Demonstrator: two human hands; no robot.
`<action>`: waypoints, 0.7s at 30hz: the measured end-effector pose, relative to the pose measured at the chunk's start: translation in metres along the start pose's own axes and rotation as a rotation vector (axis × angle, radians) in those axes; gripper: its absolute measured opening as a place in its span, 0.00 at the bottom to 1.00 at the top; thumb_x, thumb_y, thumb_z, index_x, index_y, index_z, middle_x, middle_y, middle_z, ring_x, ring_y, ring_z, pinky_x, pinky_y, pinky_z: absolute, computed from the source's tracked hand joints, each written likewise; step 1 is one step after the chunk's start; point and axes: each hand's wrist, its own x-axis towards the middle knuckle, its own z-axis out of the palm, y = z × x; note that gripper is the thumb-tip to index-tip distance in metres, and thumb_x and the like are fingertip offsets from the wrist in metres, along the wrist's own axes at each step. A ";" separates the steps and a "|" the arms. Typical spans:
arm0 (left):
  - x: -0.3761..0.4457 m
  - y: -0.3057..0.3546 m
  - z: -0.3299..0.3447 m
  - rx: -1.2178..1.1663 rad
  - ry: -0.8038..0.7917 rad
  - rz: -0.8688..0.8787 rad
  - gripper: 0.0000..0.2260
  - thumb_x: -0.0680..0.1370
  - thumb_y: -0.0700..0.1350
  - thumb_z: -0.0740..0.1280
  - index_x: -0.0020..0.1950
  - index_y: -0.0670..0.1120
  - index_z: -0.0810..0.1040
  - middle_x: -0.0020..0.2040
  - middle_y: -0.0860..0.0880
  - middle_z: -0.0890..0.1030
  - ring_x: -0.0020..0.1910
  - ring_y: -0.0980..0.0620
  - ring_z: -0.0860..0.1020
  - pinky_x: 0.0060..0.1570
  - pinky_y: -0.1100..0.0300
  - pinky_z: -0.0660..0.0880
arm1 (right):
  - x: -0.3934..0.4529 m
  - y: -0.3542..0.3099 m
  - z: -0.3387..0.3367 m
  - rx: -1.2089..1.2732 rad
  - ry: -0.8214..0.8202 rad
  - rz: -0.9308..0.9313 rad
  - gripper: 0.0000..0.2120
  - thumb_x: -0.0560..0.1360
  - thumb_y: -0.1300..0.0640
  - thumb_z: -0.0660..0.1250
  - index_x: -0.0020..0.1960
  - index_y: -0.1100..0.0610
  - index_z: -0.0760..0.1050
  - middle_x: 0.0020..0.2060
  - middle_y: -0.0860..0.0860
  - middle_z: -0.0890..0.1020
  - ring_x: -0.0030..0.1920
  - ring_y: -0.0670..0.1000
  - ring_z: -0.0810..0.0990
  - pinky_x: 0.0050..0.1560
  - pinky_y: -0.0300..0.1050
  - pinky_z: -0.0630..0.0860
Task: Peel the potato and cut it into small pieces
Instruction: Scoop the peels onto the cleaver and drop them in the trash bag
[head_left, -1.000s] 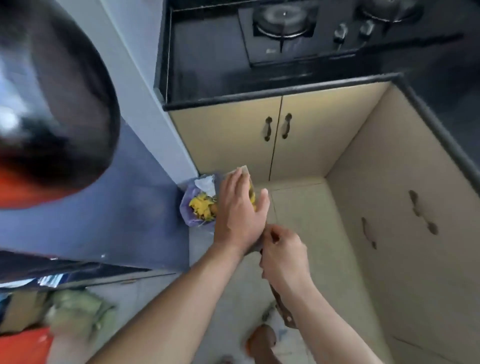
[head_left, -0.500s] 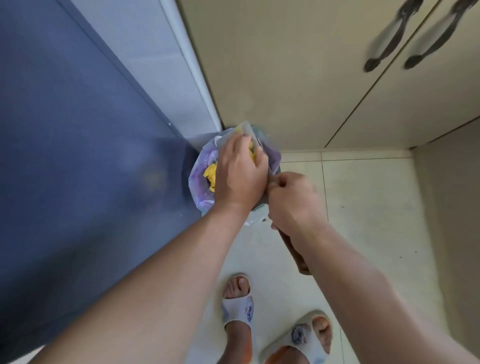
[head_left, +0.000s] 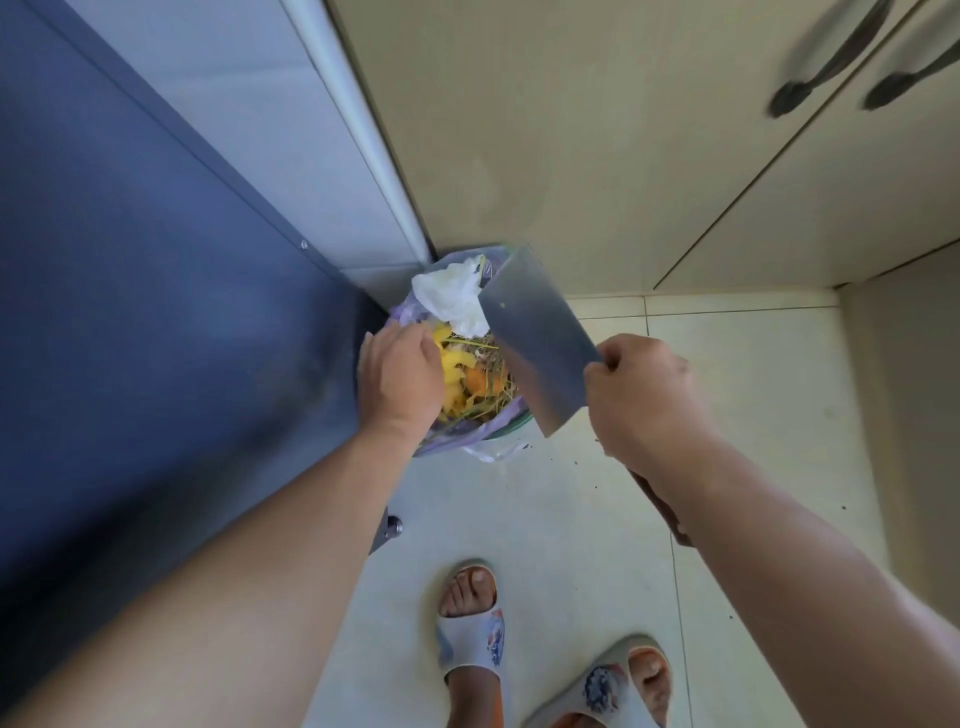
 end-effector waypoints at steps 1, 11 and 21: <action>-0.003 0.002 -0.006 -0.037 0.002 0.033 0.14 0.84 0.41 0.57 0.40 0.44 0.75 0.41 0.41 0.78 0.48 0.35 0.77 0.52 0.45 0.72 | -0.002 0.000 -0.004 -0.007 -0.007 0.011 0.09 0.75 0.62 0.57 0.43 0.55 0.75 0.35 0.53 0.79 0.35 0.57 0.81 0.32 0.45 0.77; 0.002 0.013 -0.044 0.022 -0.032 0.380 0.23 0.78 0.33 0.64 0.72 0.49 0.76 0.58 0.42 0.78 0.56 0.38 0.78 0.52 0.45 0.78 | -0.028 -0.014 -0.013 0.085 -0.094 -0.037 0.08 0.72 0.61 0.61 0.44 0.52 0.77 0.36 0.53 0.80 0.32 0.55 0.76 0.28 0.46 0.73; -0.013 -0.015 -0.022 0.645 -0.440 0.251 0.31 0.82 0.48 0.63 0.84 0.45 0.57 0.83 0.43 0.58 0.82 0.40 0.56 0.81 0.45 0.54 | -0.037 -0.015 -0.022 0.212 -0.083 0.100 0.09 0.71 0.64 0.62 0.43 0.53 0.78 0.34 0.56 0.82 0.32 0.56 0.78 0.36 0.53 0.81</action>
